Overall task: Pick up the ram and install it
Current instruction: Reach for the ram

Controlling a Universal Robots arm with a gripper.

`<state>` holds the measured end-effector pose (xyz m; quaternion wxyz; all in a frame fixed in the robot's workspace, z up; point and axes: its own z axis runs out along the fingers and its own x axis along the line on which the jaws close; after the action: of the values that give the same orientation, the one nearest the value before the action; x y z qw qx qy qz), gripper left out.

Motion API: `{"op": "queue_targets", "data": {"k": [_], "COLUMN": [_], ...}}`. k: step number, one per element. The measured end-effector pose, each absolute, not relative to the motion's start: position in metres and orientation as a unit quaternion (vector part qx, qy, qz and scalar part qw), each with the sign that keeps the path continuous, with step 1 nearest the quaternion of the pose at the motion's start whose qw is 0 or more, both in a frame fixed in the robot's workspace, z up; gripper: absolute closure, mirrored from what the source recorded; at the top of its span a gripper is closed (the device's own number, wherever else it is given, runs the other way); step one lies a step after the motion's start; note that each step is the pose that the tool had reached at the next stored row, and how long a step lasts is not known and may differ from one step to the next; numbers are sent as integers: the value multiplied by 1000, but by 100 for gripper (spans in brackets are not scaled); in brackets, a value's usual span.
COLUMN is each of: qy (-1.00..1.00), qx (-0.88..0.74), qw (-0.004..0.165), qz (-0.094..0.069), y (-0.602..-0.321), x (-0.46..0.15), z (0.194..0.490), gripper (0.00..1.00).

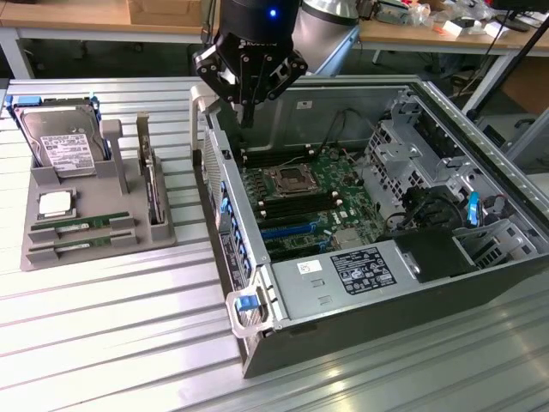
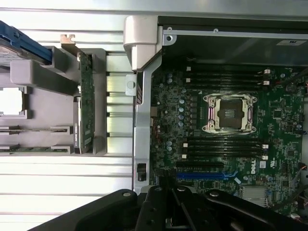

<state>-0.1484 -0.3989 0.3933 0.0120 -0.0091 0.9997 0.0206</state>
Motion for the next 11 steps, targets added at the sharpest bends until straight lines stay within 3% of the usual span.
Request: {"op": "queue_targets", "data": {"k": [11], "qy": [1000], "qx": [-9], "qw": [12], "qz": [20], "y": [-399], "x": [-151], "z": [393], "gripper": [89]}}
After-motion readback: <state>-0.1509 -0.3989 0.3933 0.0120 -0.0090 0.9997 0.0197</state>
